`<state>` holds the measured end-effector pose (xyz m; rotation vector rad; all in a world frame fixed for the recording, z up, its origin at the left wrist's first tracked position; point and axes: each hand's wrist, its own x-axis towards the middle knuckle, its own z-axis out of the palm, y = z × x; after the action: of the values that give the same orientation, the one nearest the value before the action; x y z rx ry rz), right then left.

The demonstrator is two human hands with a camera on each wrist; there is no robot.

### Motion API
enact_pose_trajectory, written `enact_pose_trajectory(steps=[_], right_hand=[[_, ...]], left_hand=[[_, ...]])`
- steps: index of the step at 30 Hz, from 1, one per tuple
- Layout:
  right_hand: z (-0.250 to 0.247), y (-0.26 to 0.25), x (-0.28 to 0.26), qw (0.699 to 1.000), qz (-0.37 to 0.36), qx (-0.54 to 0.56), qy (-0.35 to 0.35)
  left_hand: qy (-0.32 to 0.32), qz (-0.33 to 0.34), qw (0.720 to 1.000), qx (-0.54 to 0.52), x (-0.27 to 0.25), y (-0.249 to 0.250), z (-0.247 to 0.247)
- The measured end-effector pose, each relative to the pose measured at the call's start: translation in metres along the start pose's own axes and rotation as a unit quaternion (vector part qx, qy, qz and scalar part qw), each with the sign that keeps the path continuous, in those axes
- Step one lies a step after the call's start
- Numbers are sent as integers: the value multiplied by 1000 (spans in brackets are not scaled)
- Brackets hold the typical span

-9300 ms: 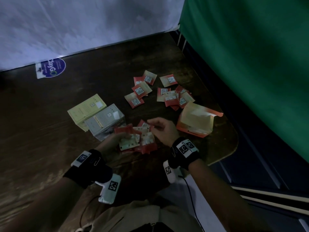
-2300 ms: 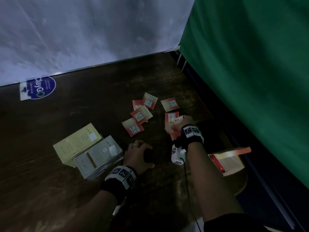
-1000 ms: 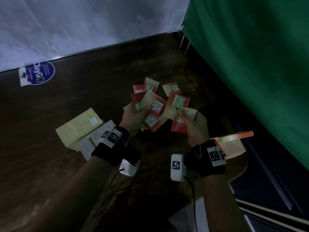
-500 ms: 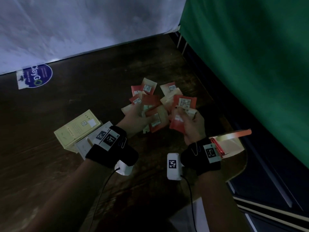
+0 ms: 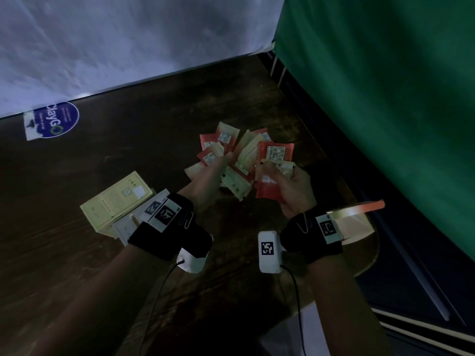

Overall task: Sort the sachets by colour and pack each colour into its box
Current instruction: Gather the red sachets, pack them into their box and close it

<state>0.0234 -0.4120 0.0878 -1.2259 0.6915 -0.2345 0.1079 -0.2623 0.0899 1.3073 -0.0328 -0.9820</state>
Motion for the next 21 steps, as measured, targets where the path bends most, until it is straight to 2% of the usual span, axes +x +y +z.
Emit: enact_pose_trajectory(steps=[2,6,10,13,17,21], right_hand=[[-4,-4,2,1000,-12,-17,-14],[-8,-10,1,993,-40,-89,-60],[-1,-11,-1,978,-49,-163,-120],[7,-9,0,972,-37,-187,-141],[10,-6,4,970,-68,-219,-77],[0,-7,6,978,-53,-200,-34]], left_hand=[[-23,-16,1000,-6,0,2,-7],[-110,-71,991,-17,0,10,-16],[-149,-65,986,28,1,11,-15],[-119,-52,991,13,5,5,-9],[-62,-21,998,-23,9,2,-8],[5,34,999,-42,9,9,-14]])
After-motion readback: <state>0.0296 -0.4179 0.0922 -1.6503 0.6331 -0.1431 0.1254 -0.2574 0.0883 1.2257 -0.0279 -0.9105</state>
